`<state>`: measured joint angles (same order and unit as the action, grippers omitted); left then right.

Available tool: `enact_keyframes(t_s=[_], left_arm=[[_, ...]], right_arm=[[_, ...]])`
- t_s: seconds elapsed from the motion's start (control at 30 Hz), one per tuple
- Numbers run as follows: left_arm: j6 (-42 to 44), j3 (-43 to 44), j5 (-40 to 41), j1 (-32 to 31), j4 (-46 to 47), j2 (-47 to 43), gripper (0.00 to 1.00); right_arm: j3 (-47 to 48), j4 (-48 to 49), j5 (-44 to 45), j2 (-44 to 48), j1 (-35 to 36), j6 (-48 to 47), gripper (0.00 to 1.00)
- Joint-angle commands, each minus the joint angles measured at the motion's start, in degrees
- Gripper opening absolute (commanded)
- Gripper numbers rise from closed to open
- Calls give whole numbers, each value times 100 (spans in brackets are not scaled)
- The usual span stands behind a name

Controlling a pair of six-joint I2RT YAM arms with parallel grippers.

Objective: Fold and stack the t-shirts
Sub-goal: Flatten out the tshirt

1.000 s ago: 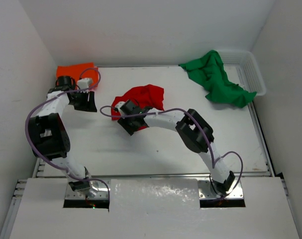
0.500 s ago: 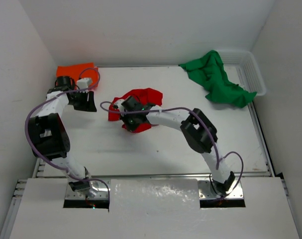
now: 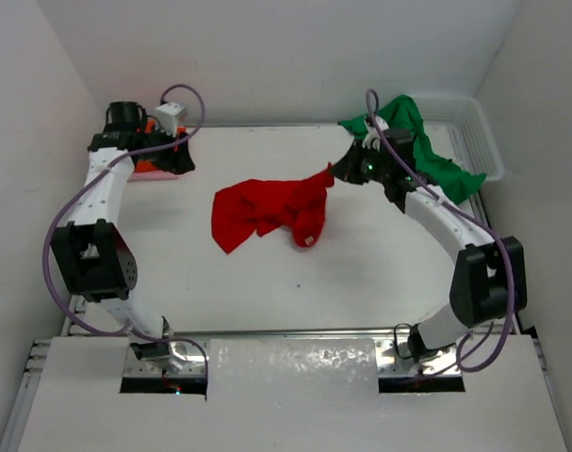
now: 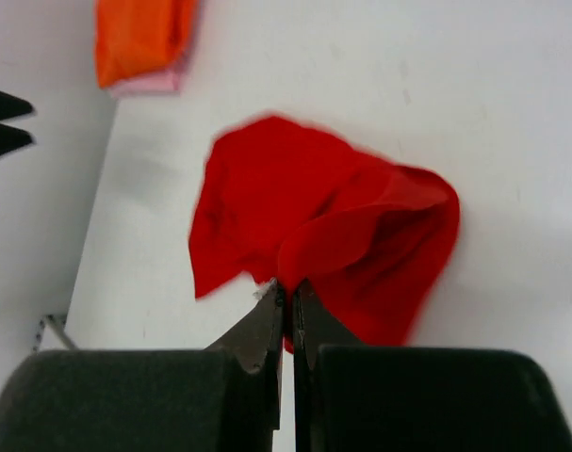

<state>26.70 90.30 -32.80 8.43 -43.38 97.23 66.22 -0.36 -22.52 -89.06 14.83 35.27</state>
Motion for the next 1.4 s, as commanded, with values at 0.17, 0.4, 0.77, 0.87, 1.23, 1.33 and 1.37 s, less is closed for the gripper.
enact_keyframes(t_s=[0.17,0.4,0.77,0.87,1.23,1.33,1.37], left_arm=[[908,-1110,534,-2177,-103,-55,47],[978,-2165,2574,-2855,1023,251,53],[1199,-2975,2620,-3110,2052,988,73],[1092,-2764,2490,-3110,1965,1158,70],[1856,-2518,985,-3908,990,-152,68],[1848,-2509,1169,-3936,901,269,68],[1735,-2465,1205,-3945,866,505,68]], right_arm=[[-1146,818,-1060,581,-1200,955,0],[-400,54,-1131,1020,-2369,542,0],[348,-34,-1474,1233,-3021,561,0],[602,-174,-1465,1250,-3021,473,0],[498,-245,-1290,1470,-3021,437,0],[480,-332,-1272,1514,-3012,350,0],[471,-359,-1246,1549,-3021,297,0]])
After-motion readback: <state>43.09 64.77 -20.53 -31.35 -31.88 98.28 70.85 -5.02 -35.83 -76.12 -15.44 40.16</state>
